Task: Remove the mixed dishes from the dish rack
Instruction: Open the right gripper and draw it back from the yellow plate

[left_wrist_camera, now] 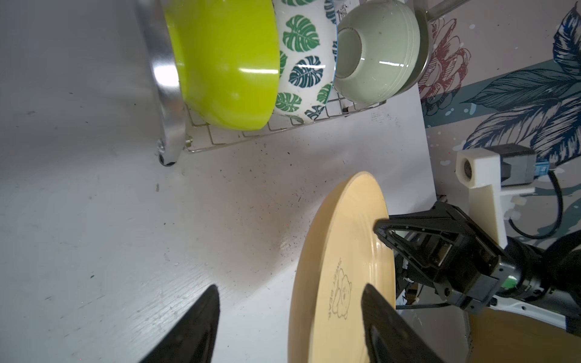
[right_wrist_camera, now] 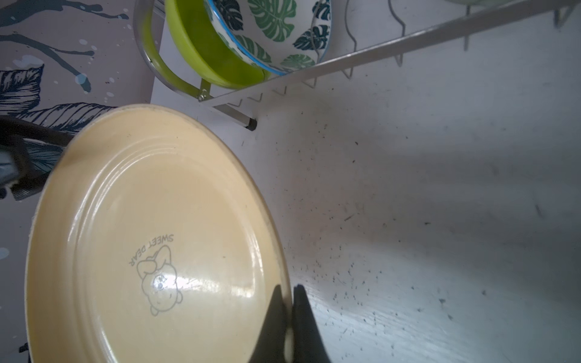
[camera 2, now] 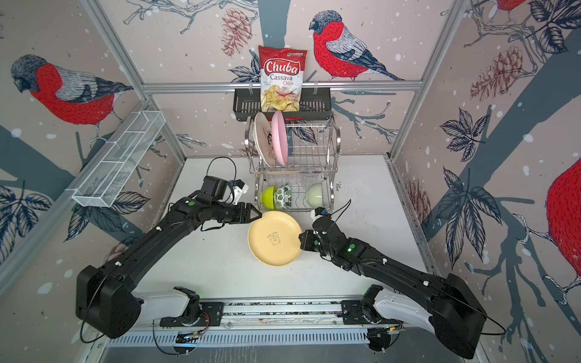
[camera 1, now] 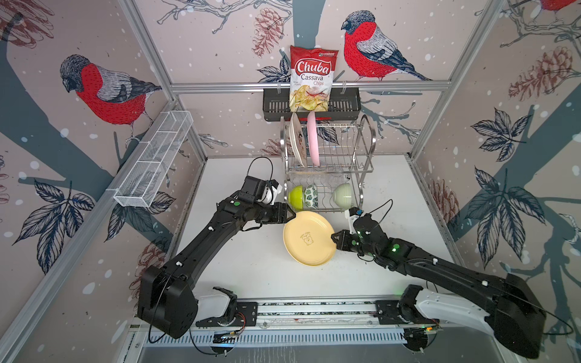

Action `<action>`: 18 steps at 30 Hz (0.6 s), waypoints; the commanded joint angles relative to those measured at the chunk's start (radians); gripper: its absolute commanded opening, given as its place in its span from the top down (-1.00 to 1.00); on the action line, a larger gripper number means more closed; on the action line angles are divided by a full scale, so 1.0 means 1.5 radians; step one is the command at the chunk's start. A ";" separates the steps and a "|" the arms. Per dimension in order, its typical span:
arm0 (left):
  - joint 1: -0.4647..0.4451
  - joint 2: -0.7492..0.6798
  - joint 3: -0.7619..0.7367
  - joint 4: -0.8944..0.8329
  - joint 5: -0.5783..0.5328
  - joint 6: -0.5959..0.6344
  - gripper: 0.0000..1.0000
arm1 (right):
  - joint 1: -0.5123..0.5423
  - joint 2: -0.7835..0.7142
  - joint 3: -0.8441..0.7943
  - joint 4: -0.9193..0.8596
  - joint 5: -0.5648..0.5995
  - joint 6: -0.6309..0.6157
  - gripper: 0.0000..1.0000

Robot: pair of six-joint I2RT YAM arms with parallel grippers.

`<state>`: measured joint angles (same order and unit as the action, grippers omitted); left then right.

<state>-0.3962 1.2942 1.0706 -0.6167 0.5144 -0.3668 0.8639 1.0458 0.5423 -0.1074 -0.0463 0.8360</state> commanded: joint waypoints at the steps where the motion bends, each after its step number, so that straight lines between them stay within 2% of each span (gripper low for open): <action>1: 0.000 -0.005 0.010 -0.011 -0.037 0.022 -0.54 | 0.000 -0.017 -0.024 -0.010 0.018 0.020 1.00; 10: 0.000 -0.011 0.025 -0.009 -0.064 0.022 -0.61 | 0.002 -0.063 -0.096 -0.042 0.074 0.039 1.00; 18: 0.000 -0.003 0.023 -0.003 -0.058 0.016 -0.62 | 0.007 -0.050 -0.134 -0.018 0.117 0.068 1.00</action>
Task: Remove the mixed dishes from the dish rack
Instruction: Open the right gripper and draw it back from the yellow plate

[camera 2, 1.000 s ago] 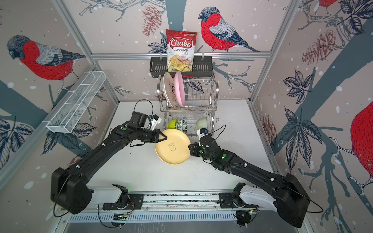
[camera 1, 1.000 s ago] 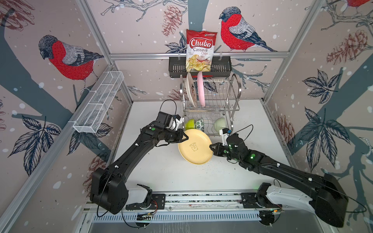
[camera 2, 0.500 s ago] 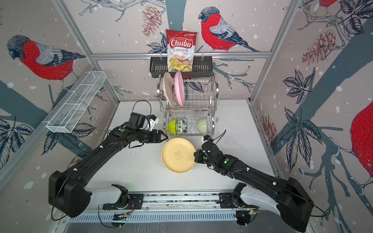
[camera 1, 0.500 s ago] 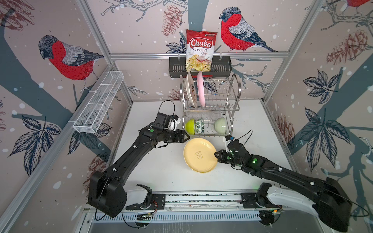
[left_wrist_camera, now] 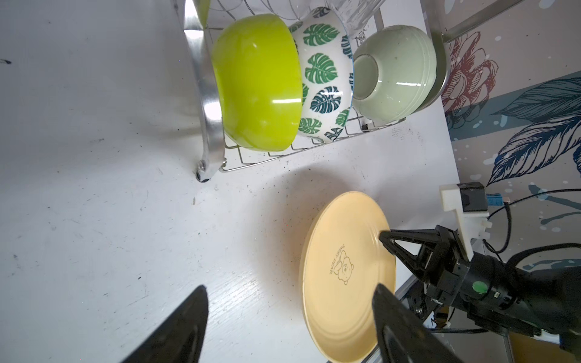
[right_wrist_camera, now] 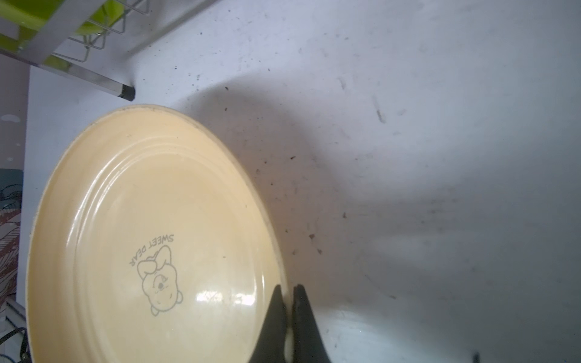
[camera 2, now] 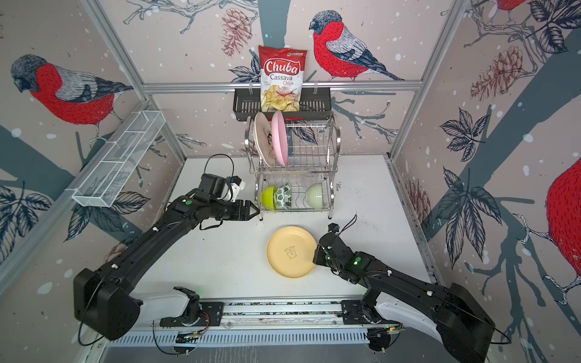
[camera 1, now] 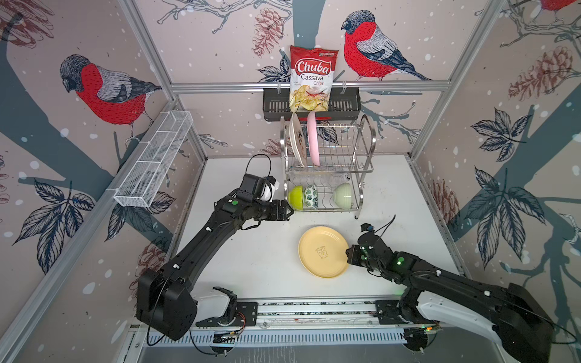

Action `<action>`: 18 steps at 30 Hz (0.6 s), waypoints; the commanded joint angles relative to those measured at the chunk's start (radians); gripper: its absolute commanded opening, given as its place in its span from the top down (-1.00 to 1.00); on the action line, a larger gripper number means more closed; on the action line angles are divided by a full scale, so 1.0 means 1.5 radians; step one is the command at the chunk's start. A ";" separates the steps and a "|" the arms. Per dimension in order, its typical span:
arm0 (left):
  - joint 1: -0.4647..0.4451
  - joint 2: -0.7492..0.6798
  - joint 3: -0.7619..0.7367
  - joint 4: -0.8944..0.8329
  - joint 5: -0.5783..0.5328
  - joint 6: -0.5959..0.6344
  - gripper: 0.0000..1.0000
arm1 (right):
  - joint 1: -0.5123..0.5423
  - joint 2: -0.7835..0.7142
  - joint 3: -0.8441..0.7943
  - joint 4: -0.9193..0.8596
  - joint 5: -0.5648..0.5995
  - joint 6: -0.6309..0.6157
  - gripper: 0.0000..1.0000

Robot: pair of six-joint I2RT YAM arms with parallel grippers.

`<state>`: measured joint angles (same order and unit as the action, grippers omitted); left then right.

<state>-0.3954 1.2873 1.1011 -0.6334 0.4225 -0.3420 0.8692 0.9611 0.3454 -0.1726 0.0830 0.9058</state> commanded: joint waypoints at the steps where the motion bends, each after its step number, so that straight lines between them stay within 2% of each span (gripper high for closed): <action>1: 0.000 0.003 0.003 0.009 0.005 -0.001 -0.62 | 0.006 0.013 -0.003 0.025 0.041 0.024 1.00; 11: 0.000 0.014 0.010 0.010 0.006 -0.006 -0.63 | 0.035 0.070 0.005 0.041 0.098 0.037 1.00; 18: 0.000 0.029 0.027 0.004 0.005 -0.006 -0.63 | 0.055 0.093 0.007 0.055 0.128 0.045 0.81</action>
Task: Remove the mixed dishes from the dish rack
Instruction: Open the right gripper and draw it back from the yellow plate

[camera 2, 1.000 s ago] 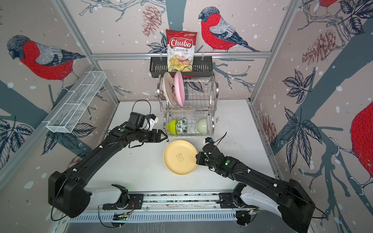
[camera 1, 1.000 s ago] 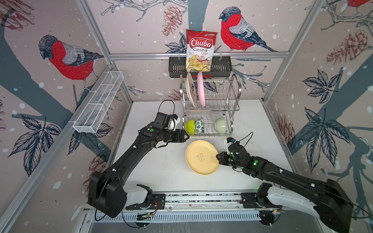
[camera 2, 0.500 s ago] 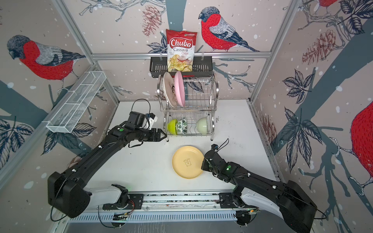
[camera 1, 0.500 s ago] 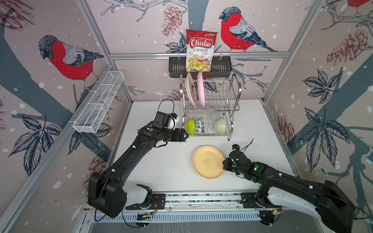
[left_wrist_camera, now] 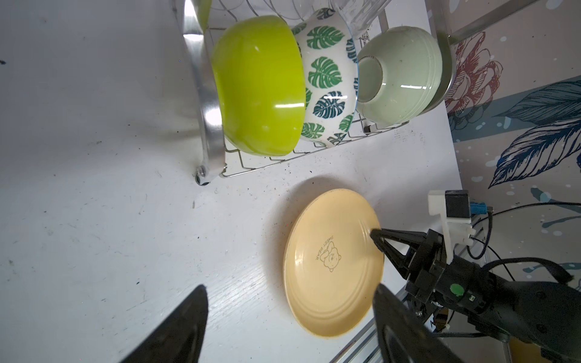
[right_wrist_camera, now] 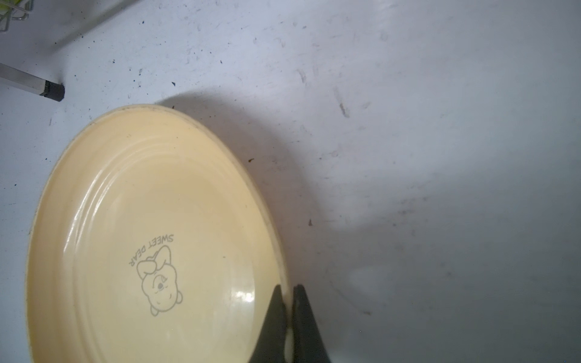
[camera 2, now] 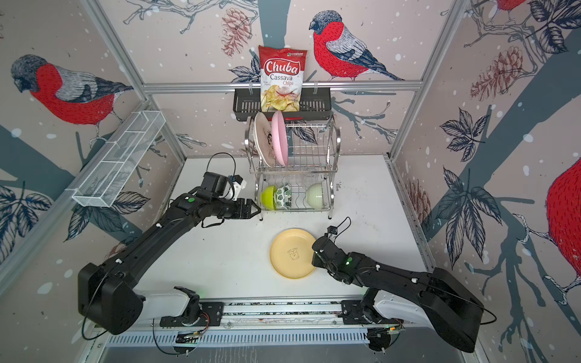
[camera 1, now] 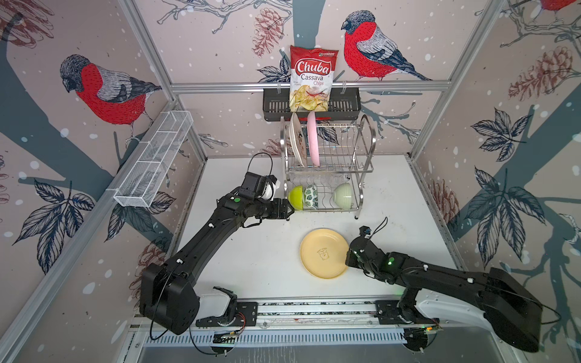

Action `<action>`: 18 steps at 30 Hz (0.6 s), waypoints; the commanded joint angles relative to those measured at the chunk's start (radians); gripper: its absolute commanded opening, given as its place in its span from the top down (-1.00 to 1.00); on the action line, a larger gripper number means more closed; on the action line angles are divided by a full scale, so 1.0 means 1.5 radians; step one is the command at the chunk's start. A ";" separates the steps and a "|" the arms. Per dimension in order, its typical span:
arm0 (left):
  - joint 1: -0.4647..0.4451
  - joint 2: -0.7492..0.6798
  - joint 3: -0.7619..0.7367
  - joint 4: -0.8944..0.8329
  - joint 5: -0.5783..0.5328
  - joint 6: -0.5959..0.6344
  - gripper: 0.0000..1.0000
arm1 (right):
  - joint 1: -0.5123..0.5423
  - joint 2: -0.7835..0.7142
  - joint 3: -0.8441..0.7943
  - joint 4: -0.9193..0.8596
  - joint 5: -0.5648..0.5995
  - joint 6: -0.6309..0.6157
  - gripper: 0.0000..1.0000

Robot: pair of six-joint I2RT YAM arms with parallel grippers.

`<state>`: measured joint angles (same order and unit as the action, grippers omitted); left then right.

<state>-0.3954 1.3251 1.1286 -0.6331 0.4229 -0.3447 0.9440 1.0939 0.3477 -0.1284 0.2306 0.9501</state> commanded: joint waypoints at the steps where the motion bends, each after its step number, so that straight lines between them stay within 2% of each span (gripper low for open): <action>1: 0.000 0.006 0.011 0.004 0.004 -0.004 -0.63 | 0.009 0.008 0.006 0.026 0.035 0.016 0.79; 5: 0.001 0.015 0.025 -0.004 0.004 -0.003 -0.62 | 0.015 0.010 0.006 0.026 0.045 0.014 0.64; 10: 0.025 0.020 0.074 -0.035 0.013 0.007 -0.61 | 0.015 0.000 0.015 0.007 0.051 0.008 0.34; 14: 0.079 0.007 0.121 -0.045 0.036 -0.002 -0.61 | 0.014 -0.031 0.053 -0.064 0.067 -0.010 0.21; 18: 0.103 0.001 0.167 -0.052 0.012 -0.003 -0.61 | 0.012 -0.090 0.115 -0.157 0.098 -0.043 0.05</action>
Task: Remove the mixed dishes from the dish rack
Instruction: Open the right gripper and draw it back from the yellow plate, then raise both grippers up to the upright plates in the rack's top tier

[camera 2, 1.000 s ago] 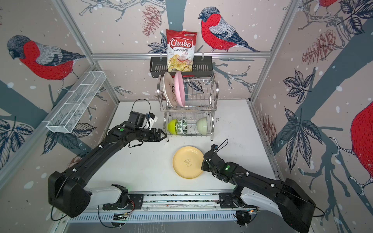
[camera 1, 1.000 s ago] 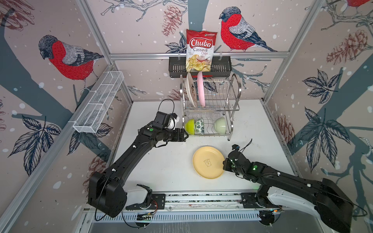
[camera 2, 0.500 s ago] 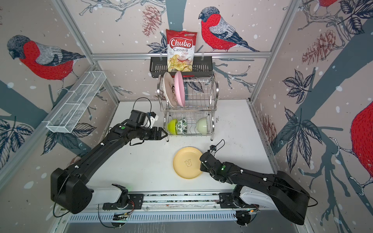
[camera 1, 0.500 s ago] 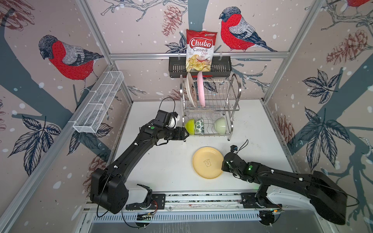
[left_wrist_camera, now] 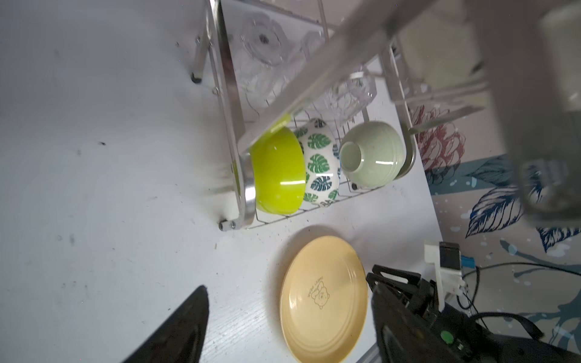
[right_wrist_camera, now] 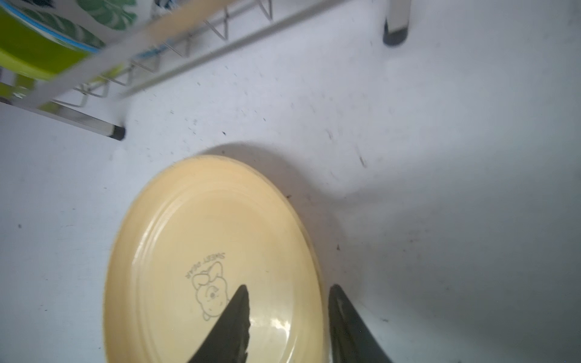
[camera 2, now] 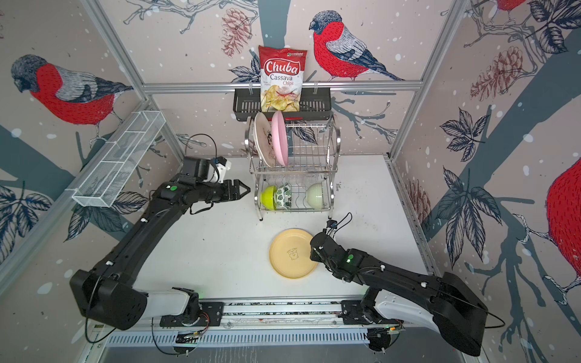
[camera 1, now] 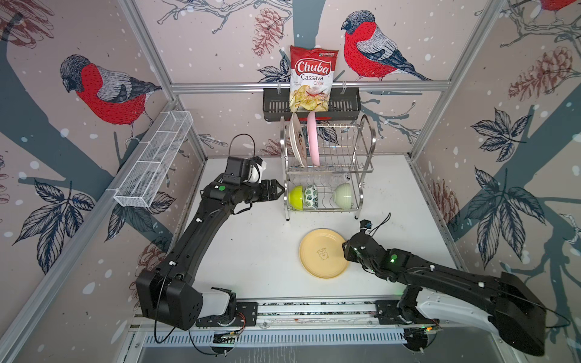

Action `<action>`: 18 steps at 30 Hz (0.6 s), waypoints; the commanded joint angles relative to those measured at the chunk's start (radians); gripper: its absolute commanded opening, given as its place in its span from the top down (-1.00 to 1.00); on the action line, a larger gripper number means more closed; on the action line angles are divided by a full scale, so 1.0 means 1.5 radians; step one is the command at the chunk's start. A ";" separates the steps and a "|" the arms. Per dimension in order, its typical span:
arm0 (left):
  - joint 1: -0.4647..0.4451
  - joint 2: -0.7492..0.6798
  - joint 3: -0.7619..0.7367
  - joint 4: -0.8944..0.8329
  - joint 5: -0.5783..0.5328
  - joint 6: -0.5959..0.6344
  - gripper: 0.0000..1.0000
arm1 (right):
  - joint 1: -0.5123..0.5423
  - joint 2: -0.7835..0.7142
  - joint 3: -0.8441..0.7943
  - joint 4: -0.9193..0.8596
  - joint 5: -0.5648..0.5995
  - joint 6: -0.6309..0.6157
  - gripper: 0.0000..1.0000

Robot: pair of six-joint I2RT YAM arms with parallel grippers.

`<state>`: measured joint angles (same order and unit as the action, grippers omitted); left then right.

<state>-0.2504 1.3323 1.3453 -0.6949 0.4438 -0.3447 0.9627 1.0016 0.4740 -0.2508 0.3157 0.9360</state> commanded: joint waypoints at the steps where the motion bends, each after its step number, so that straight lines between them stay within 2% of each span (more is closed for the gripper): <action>1: 0.006 -0.003 0.035 -0.012 -0.008 -0.002 -0.61 | -0.002 -0.047 0.049 -0.101 0.051 -0.039 0.00; 5: 0.007 -0.003 0.065 -0.003 -0.019 -0.011 -0.59 | -0.004 -0.121 0.117 -0.165 0.086 -0.075 -0.20; 9: 0.008 -0.011 0.098 -0.001 -0.040 -0.020 -0.59 | -0.008 -0.165 0.200 -0.206 0.116 -0.118 -0.28; 18: 0.009 -0.055 0.169 0.023 -0.123 -0.009 -0.69 | -0.009 -0.134 0.439 -0.199 0.190 -0.302 -0.30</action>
<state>-0.2375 1.2606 1.5837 -0.7036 0.3111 -0.3672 0.9485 0.7803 1.0714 -0.5552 0.5369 0.6170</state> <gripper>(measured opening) 0.846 0.648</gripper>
